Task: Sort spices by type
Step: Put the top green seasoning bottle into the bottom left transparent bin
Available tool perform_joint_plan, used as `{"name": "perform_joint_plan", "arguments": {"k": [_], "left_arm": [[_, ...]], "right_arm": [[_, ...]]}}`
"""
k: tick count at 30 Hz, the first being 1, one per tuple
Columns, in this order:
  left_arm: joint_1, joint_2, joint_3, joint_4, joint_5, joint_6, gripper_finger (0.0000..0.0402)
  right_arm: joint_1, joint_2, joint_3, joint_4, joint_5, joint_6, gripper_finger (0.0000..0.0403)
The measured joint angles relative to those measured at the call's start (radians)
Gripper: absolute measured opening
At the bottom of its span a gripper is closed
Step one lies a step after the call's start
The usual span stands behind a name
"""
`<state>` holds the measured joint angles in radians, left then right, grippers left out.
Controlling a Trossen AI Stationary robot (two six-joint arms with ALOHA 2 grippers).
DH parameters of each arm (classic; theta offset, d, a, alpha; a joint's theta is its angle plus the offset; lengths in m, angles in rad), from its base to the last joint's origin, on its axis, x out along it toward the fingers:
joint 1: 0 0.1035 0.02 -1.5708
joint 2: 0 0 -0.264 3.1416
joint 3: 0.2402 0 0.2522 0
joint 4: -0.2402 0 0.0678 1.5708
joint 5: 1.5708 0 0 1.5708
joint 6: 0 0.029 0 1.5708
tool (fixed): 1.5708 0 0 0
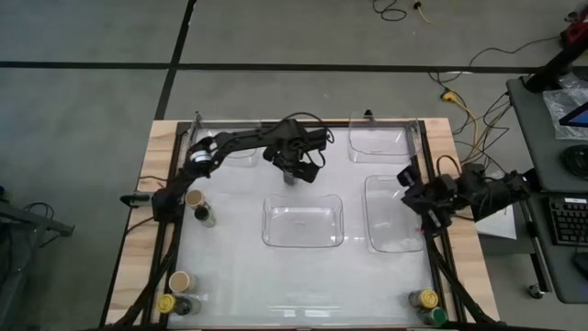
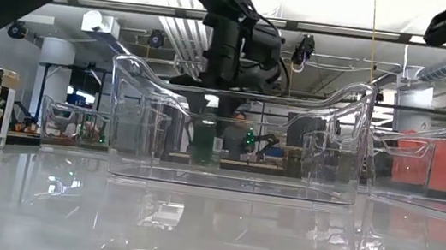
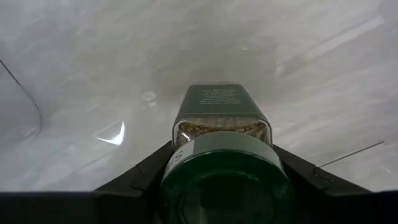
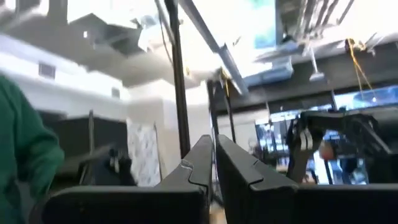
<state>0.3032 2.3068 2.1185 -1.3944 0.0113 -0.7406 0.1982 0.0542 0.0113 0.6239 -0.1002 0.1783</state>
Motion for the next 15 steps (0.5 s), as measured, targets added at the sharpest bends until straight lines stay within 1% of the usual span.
{"name": "perform_joint_plan", "arguments": {"k": [4,7,12,15], "left_arm": [[-0.006,0.040,0.057,-0.082,-0.005,0.014,0.0206],[-0.011,0.068,0.104,-0.130,-0.042,0.017,0.0220],[-0.016,0.087,0.169,-0.125,-0.052,0.024,0.0237],[-0.017,0.088,0.198,-0.126,-0.053,0.025,0.0243]], "right_arm": [[0.000,0.002,0.000,-0.002,0.034,0.040,0.0013],[0.000,0.007,0.000,-0.009,0.050,0.049,0.0013],[0.000,0.008,0.000,-0.014,0.093,0.050,0.0013],[0.000,0.008,0.000,-0.017,0.159,0.091,0.0013]]}}
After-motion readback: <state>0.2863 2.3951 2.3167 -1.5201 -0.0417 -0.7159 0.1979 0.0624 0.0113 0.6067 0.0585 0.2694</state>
